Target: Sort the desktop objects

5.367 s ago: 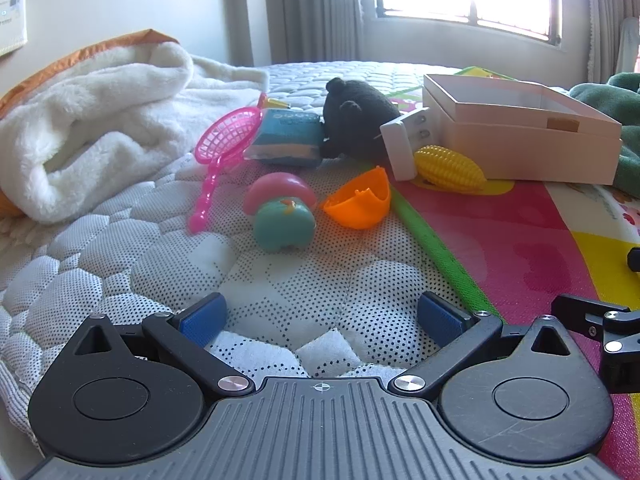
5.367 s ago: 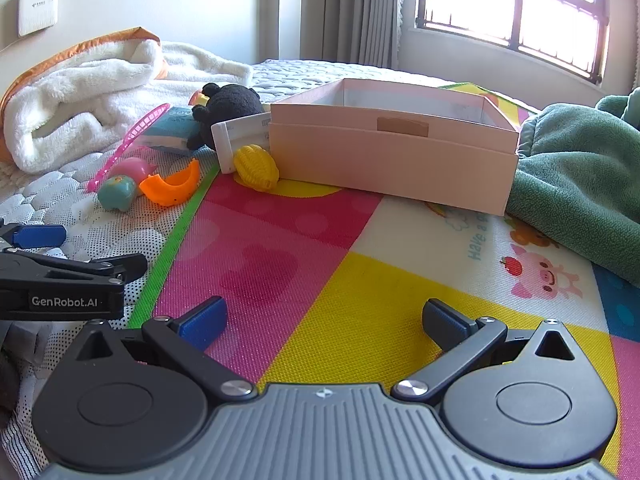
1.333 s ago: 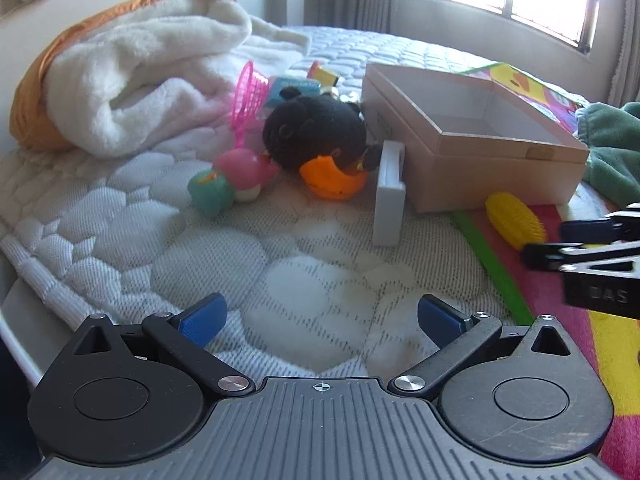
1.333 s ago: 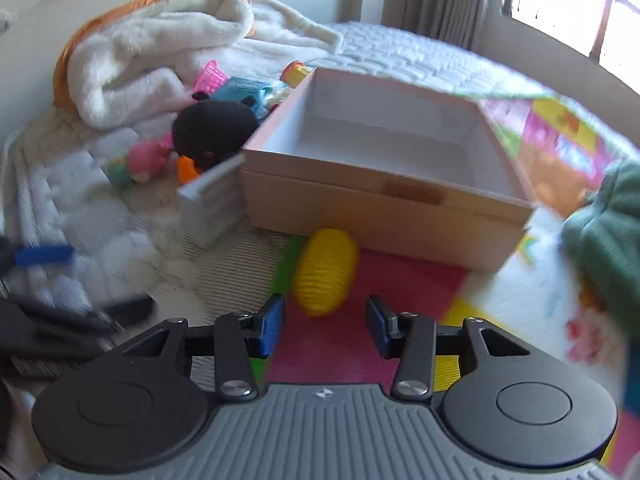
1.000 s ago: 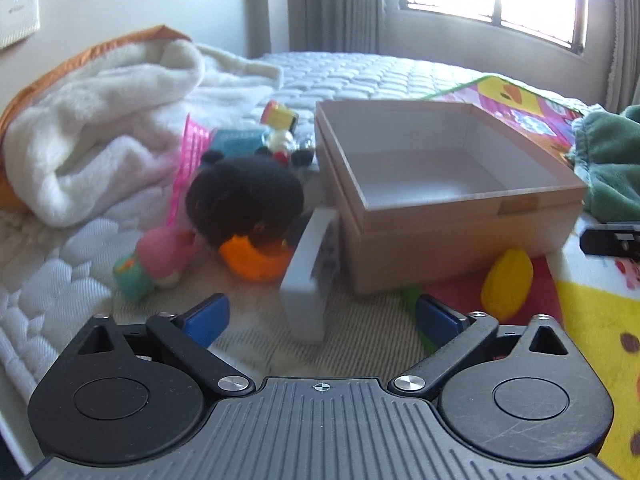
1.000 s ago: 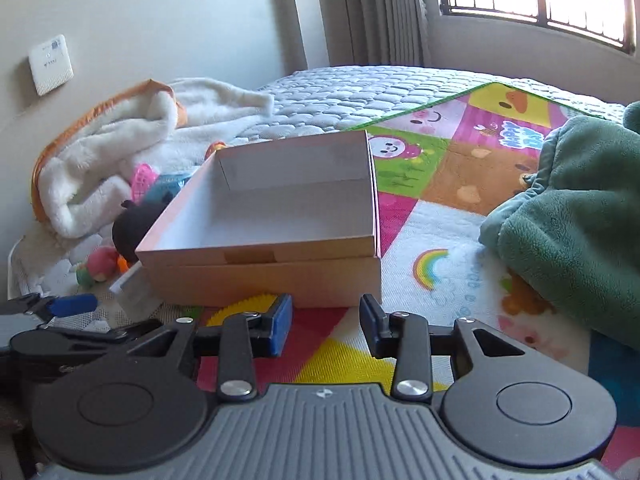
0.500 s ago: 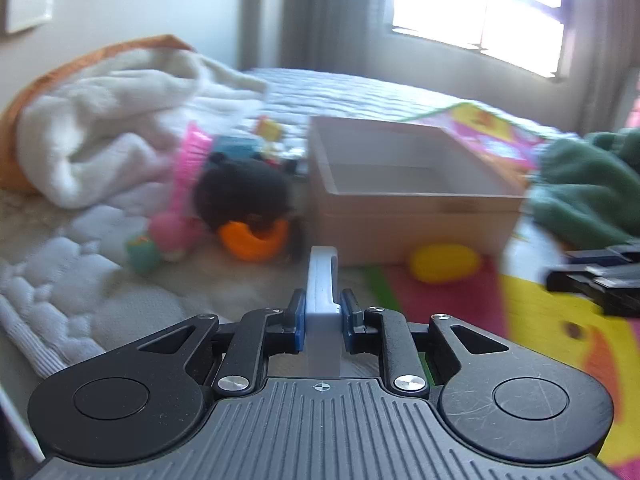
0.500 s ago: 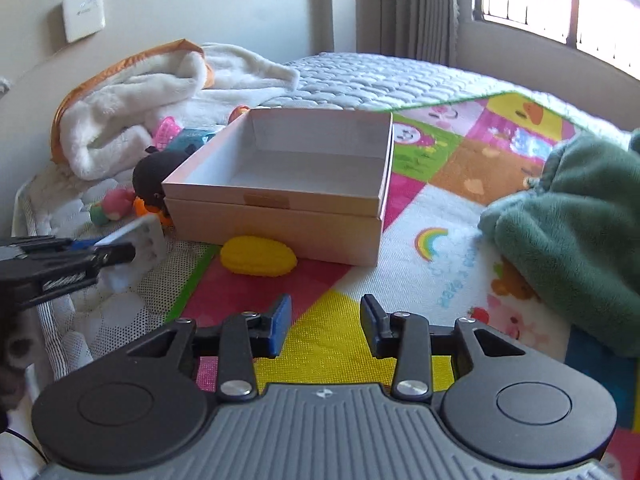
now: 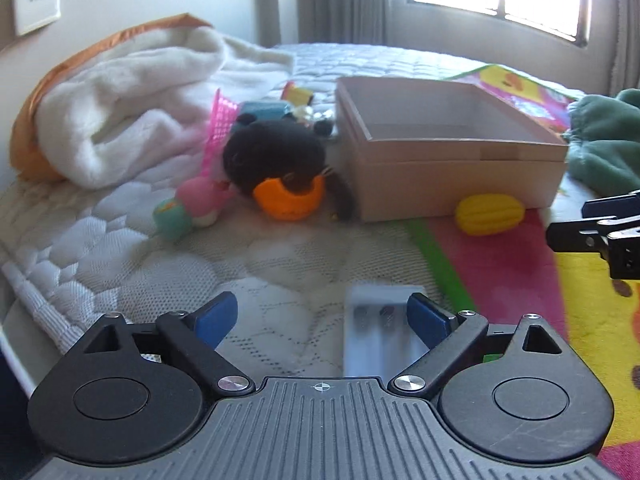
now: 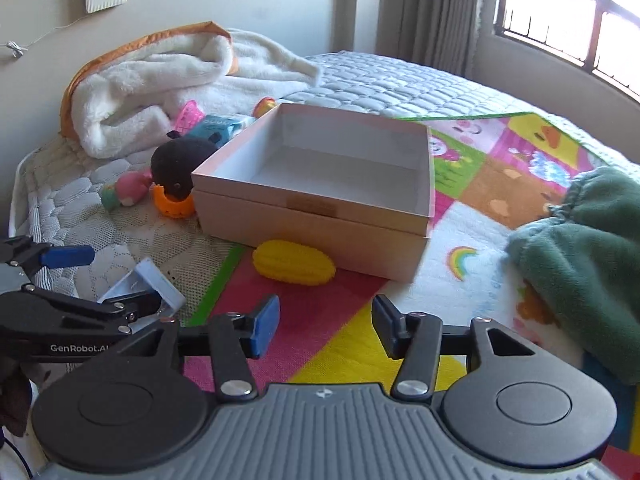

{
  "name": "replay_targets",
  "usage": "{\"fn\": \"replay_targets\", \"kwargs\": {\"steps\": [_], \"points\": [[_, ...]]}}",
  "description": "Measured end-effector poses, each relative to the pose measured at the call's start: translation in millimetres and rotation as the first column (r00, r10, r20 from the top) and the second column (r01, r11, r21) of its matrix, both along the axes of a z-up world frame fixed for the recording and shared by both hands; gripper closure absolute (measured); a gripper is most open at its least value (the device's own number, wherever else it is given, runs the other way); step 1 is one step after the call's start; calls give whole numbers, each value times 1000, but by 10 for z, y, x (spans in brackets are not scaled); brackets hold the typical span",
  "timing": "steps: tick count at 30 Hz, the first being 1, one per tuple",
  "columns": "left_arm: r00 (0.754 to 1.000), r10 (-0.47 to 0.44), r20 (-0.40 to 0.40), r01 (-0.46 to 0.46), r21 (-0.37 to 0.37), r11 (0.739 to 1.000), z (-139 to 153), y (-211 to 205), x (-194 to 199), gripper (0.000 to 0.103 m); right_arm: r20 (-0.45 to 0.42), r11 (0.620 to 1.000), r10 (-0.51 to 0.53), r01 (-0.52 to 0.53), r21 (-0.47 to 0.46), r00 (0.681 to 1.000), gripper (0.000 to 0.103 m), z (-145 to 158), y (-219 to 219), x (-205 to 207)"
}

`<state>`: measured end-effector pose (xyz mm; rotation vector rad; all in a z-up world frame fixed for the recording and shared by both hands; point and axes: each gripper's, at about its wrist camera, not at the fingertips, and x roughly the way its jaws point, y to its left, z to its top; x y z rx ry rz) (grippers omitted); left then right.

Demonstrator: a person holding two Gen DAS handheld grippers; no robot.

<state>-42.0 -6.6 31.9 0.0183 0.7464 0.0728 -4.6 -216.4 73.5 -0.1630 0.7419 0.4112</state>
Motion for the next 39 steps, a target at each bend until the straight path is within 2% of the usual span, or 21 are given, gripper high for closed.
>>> {"fn": "replay_targets", "kwargs": {"steps": [3,6,7,9,11,14,20,22,23,26,29,32,39], "points": [[1000,-20,-23,20,-4,1000,-19,37,32,6,-28,998,2,-1,56,1000,50,-139,79,189],[999,-28,-32,28,-8,1000,-14,58,51,4,-94,996,5,3,93,996,44,-298,222,357],[999,-25,-38,24,-14,1000,-15,65,63,4,-90,995,11,-2,98,996,34,-325,278,366],[999,-24,-44,22,-26,999,-22,84,85,3,-55,996,15,-10,88,998,33,-361,401,350],[999,-24,-47,22,-31,999,-23,75,83,3,-31,999,6,-4,54,999,58,-395,484,358],[998,-23,-56,21,-35,999,0,83,67,3,-21,998,1,0,56,1000,73,-394,426,355],[996,-63,-64,59,-63,996,108,24,-128,3,-1,999,20,-20,35,1000,72,-385,101,36],[995,-83,-58,79,-68,995,121,-39,-215,3,20,999,24,-24,27,1000,66,-388,-28,-127],[993,-99,-58,95,-70,993,109,-77,-250,3,35,1000,21,-22,22,999,57,-390,-87,-209],[989,-118,-91,114,-49,992,3,-203,-284,2,62,1000,-16,15,23,998,37,-435,-243,-370],[994,-37,-101,38,6,999,-69,-201,-241,2,53,997,-53,50,62,997,29,-481,-369,-406],[996,5,-92,-3,19,1000,-50,-125,-172,1,47,995,-74,70,72,996,24,-509,-388,-384],[997,14,-70,2,223,975,-5,-2,-42,1,49,994,-84,80,80,995,20,-538,-409,-399]]}}
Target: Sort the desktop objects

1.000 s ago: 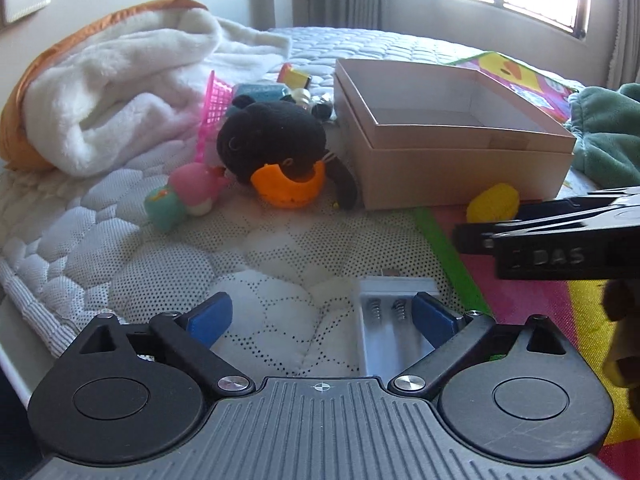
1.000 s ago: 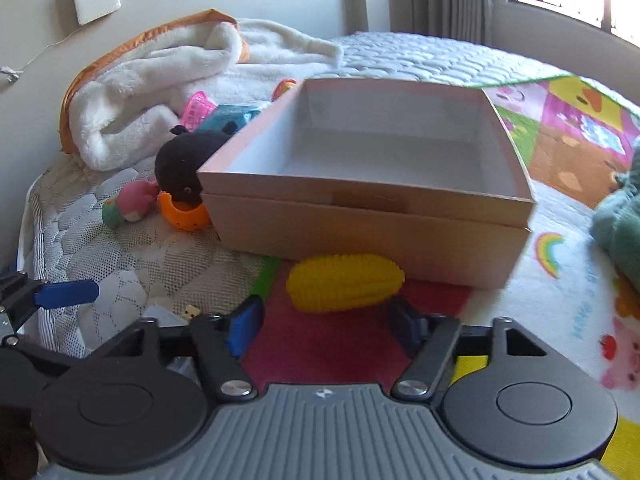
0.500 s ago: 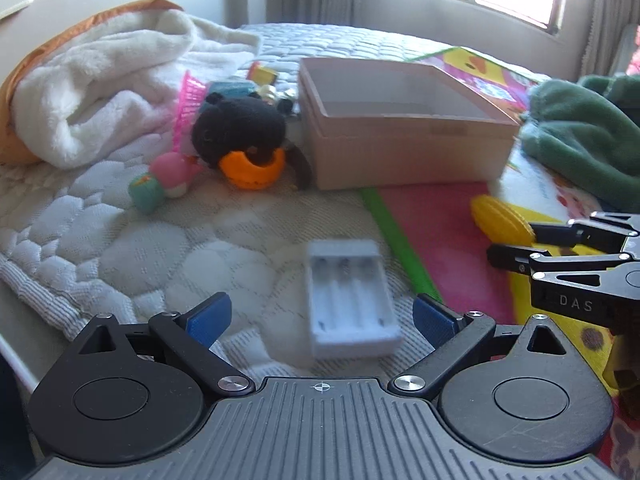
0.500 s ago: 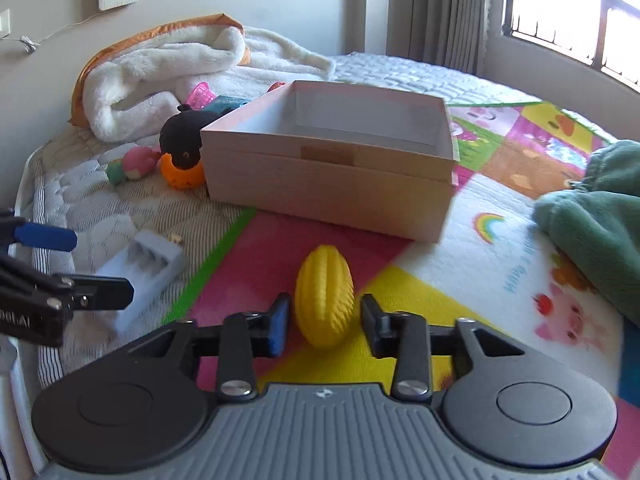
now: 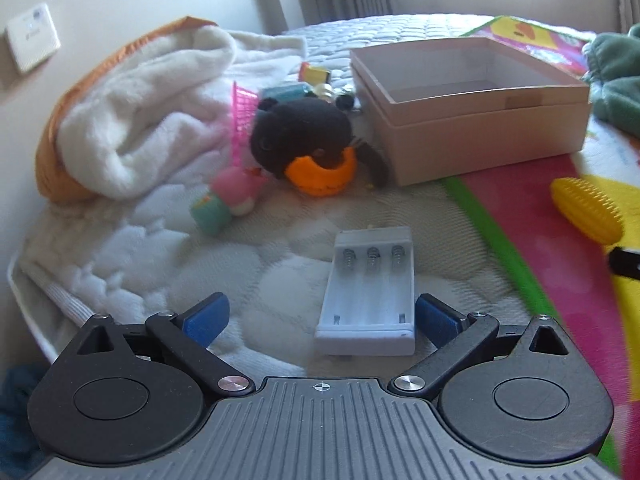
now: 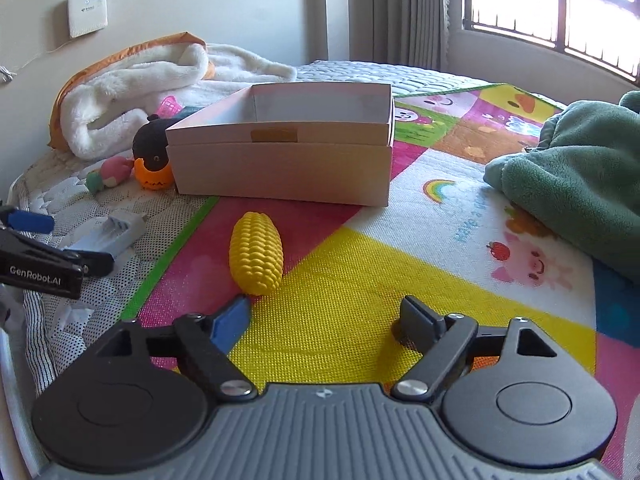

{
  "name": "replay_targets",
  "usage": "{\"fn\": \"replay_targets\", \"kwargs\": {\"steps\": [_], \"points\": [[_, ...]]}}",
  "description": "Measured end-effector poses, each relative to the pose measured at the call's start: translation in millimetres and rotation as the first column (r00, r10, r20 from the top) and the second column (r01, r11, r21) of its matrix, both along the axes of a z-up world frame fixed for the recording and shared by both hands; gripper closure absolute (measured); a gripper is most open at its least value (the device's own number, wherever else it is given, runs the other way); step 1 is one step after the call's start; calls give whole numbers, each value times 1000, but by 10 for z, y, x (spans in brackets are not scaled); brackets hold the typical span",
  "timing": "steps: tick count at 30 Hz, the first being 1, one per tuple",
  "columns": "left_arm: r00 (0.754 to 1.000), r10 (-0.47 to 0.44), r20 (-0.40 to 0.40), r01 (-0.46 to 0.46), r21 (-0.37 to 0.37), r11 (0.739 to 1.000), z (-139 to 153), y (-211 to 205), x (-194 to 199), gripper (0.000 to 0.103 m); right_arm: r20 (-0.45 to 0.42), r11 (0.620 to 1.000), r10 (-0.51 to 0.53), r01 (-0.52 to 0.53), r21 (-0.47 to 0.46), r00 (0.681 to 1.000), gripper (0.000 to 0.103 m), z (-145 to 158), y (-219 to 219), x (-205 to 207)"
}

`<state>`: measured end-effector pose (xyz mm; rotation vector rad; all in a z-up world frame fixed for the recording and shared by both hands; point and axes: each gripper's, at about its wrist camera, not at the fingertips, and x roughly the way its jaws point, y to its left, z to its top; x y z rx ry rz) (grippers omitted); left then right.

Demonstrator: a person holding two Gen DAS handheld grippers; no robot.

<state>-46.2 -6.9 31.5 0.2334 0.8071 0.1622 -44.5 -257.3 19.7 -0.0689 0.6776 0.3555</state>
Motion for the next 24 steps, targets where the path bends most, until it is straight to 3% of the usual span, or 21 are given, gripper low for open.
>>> {"fn": "replay_targets", "kwargs": {"steps": [4,6,8,11,13,15,18,19,20,21,24], "points": [[999,51,12,-53,114,992,1,178,50,0,0,1000,2,-2,-4,1000,18,-3,12,5],[998,65,16,-67,102,993,16,264,42,0,0,1000,2,-2,-5,1000,18,-4,14,4],[998,52,25,-53,38,998,45,317,-16,0,0,1000,2,-2,-5,1000,17,-6,14,4],[1000,-9,24,11,-119,993,53,337,-118,0,0,1000,3,-3,-7,1000,17,-9,13,4],[1000,-21,-18,15,-268,963,27,372,-126,0,0,1000,3,-3,-10,1000,16,-12,13,4],[999,22,-31,-32,-375,927,1,402,-111,0,0,1000,1,-1,-13,1000,16,-14,18,-2],[993,116,-7,-109,-403,909,7,369,-50,6,-1,1000,-5,5,-16,1000,14,-16,24,3],[991,132,-2,-121,-419,900,11,361,-11,12,-2,1000,-6,6,-16,1000,14,-17,25,4],[990,142,-3,-130,-431,893,18,355,37,26,-2,1000,-7,7,-17,1000,13,-18,26,5],[990,138,2,-123,-443,888,29,374,85,29,-2,1000,-8,7,-18,1000,13,-18,27,5],[994,108,26,-87,-432,898,66,353,245,21,-2,1000,-9,9,-21,1000,13,-21,33,4]]}}
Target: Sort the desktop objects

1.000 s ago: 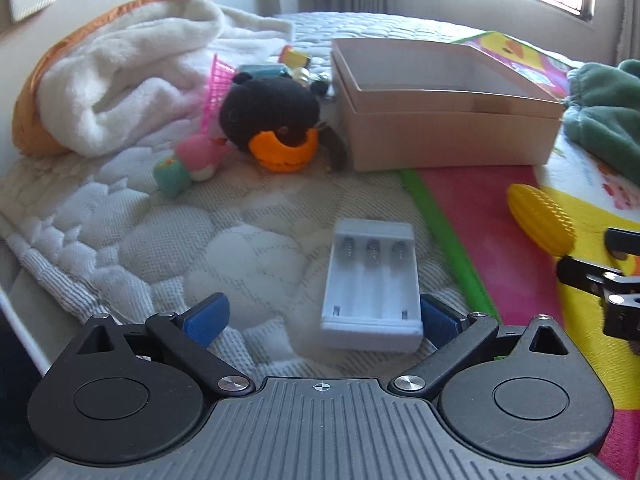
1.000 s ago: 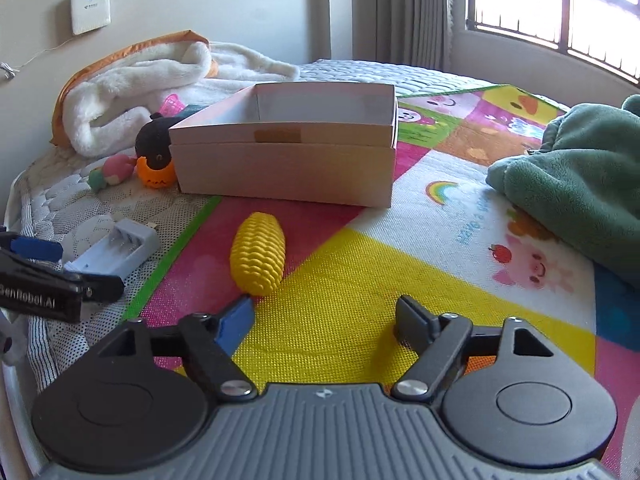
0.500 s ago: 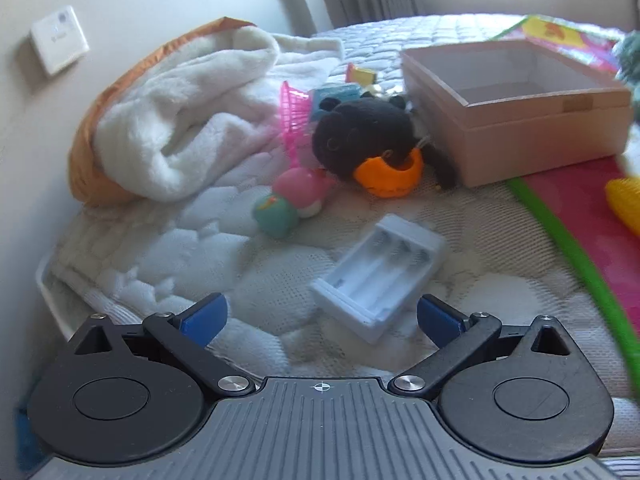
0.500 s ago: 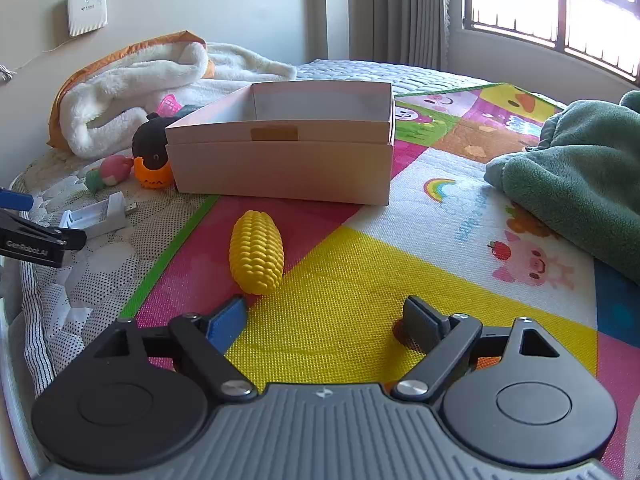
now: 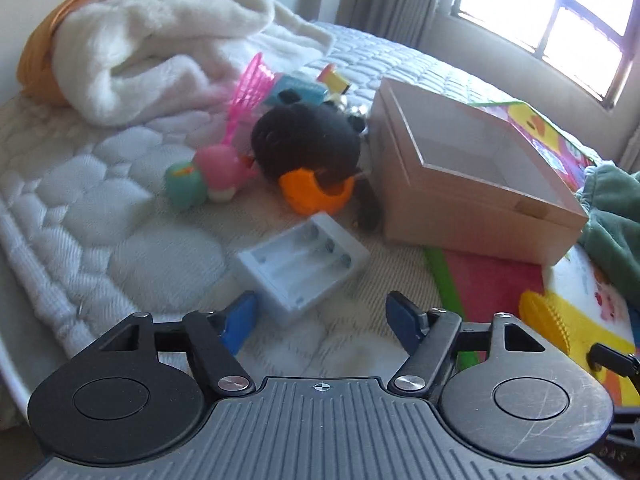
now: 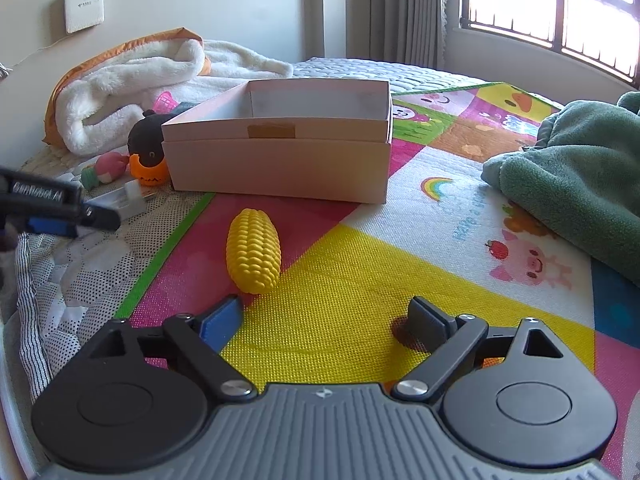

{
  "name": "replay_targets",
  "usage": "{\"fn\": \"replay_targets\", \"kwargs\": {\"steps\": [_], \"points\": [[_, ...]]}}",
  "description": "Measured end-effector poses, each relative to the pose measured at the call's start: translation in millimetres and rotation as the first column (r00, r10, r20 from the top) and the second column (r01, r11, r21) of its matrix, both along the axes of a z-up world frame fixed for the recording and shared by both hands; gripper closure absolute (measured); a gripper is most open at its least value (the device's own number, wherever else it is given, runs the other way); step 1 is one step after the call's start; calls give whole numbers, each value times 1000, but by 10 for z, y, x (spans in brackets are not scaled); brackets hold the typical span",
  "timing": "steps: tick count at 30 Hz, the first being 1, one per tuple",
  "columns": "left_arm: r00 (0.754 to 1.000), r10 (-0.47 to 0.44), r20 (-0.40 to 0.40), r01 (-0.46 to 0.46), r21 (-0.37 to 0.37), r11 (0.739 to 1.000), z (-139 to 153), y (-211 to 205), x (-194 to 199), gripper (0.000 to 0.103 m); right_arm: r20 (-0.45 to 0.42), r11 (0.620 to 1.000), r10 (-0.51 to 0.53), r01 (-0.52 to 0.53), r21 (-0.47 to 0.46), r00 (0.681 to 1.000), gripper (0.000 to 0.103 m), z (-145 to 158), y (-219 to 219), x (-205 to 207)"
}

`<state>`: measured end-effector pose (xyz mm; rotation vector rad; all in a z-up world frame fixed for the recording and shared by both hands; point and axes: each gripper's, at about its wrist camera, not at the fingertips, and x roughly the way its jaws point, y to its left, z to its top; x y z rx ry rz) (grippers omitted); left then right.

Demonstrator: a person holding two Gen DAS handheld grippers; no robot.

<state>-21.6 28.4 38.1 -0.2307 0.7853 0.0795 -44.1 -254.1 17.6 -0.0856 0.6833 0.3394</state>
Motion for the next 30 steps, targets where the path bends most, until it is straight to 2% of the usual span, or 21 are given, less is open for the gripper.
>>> {"fn": "replay_targets", "kwargs": {"steps": [2,3,8,10,15,18,21,24,25,26,27,30], "points": [[1000,-12,-2,12,26,1000,14,-33,114,9,-2,1000,-2,2,0,1000,11,-2,3,7],[1000,-9,0,9,40,999,14,-55,166,7,-4,1000,-3,3,1,1000,11,-3,2,12],[998,54,-14,-52,145,988,-15,-194,439,8,-8,1000,-7,7,0,1000,9,-11,8,15],[997,71,-22,-65,193,979,-41,-235,520,17,-9,1000,-8,8,-1,1000,9,-12,9,15],[999,27,-22,-23,196,980,-26,-188,487,18,-10,999,-13,12,-45,1000,7,50,70,23],[999,-26,-33,31,167,986,17,-139,284,18,27,996,51,-49,-81,998,8,176,191,-6],[994,-91,-62,99,130,987,40,-167,6,18,48,992,102,-97,-86,994,24,305,329,39],[986,-145,-76,153,103,983,70,-250,-257,18,-7,988,115,-116,-106,993,48,309,458,222],[983,-164,-79,170,86,982,84,-284,-330,18,-44,986,117,-121,-114,992,68,288,479,281],[980,-182,-82,188,70,980,100,-321,-398,18,-83,985,117,-127,-117,990,73,274,488,322],[976,-202,-85,208,62,976,115,-379,-462,18,-107,985,115,-127,-113,988,73,278,469,327],[959,-269,-88,275,70,959,136,-583,-643,18,-104,982,132,-144,-124,986,73,363,363,165]]}}
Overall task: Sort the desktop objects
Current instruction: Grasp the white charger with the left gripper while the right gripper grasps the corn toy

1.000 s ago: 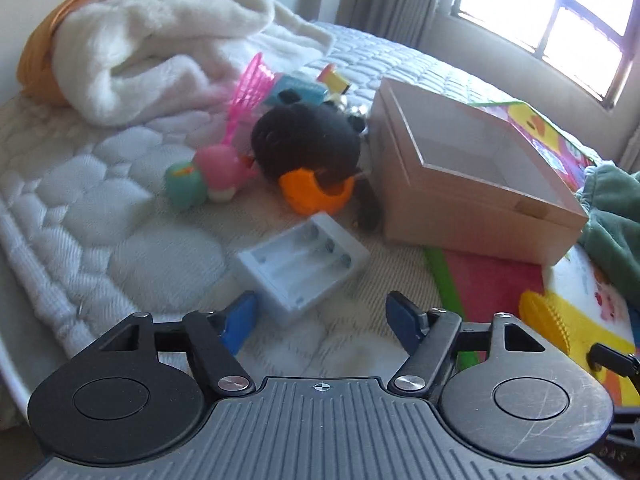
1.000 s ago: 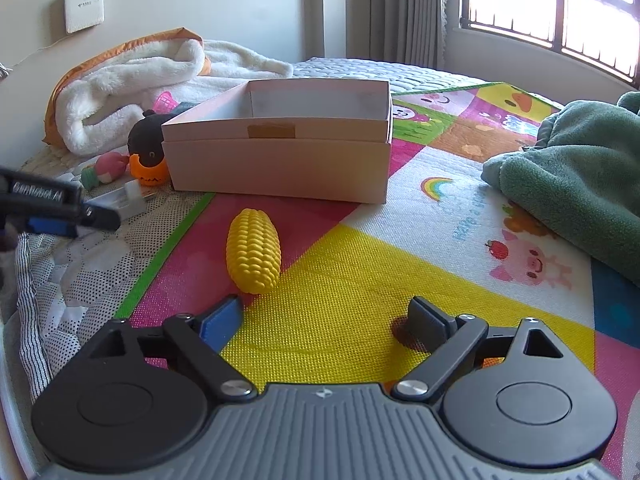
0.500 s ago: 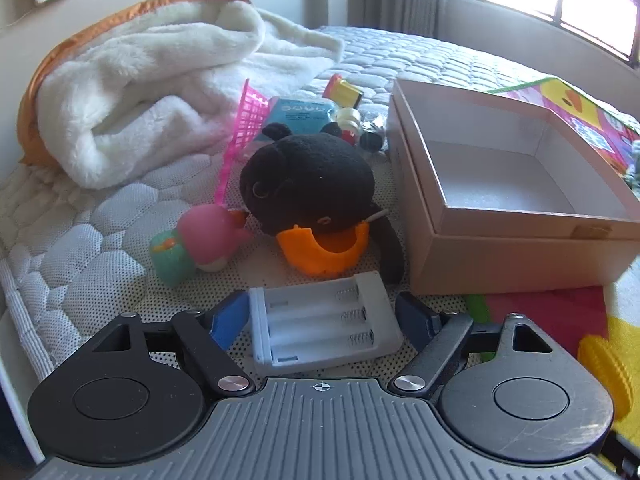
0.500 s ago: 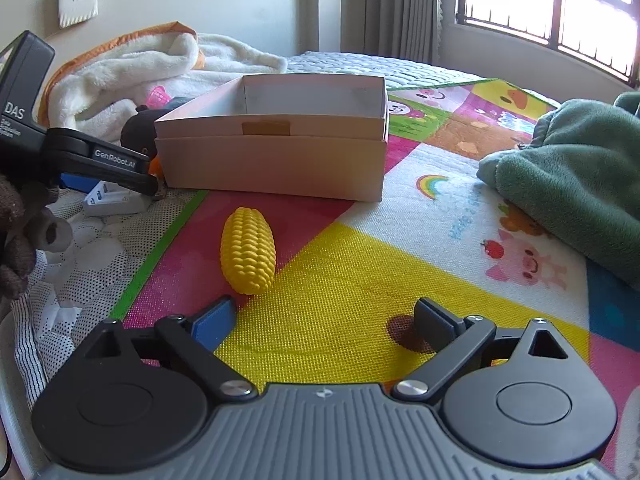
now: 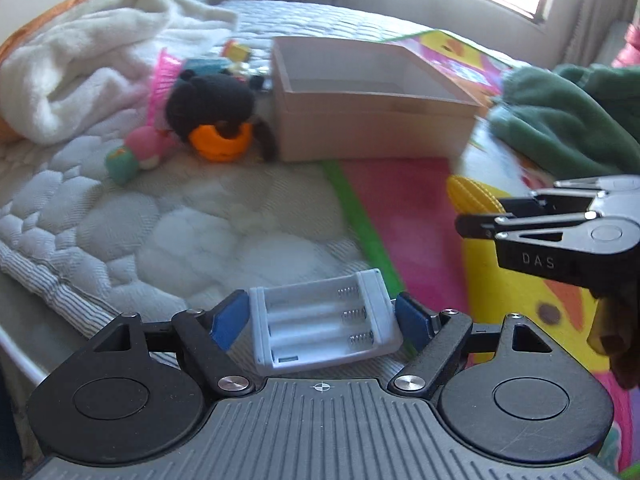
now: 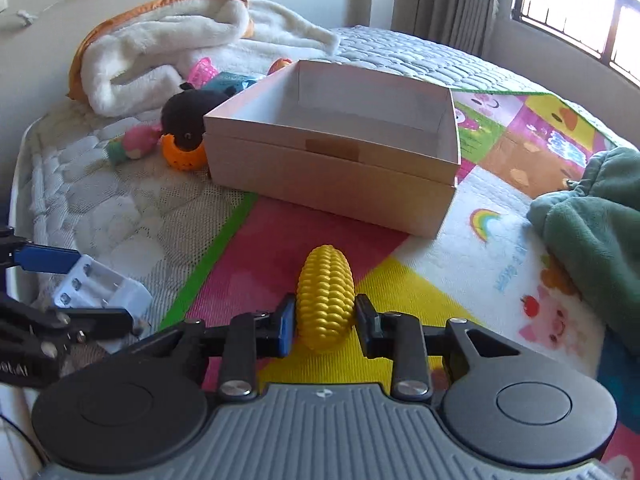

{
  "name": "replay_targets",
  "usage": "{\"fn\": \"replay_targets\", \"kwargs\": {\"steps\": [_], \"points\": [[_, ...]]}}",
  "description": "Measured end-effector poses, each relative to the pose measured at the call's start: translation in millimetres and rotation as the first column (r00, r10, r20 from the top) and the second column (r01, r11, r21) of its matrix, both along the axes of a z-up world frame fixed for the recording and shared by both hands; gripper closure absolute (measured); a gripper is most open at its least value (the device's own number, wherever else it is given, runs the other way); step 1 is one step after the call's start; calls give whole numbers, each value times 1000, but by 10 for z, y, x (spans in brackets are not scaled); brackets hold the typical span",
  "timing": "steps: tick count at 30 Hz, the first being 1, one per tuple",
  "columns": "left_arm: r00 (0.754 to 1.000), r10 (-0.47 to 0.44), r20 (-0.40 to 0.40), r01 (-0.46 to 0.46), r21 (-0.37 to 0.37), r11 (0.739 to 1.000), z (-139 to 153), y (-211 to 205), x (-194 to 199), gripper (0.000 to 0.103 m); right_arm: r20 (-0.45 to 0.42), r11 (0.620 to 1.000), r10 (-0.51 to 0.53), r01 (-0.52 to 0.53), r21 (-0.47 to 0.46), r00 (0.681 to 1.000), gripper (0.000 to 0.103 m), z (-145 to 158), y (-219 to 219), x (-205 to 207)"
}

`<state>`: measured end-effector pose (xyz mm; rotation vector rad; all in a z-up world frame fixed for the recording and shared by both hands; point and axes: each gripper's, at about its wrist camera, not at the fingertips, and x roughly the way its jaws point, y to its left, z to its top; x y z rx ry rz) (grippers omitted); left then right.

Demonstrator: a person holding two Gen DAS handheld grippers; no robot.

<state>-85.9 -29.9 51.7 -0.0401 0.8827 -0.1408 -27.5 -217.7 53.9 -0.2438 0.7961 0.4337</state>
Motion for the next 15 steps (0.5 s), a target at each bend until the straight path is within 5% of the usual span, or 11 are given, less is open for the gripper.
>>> {"fn": "replay_targets", "kwargs": {"steps": [10,15], "points": [[993,-96,69,93,39,995,-98,-547,-60,19,-14,998,11,-12,-61,1000,73,-16,-437,-658],[994,-97,51,95,42,995,-108,-581,-71,14,9,993,11,-10,-121,1000,60,-46,-500,-781]]}}
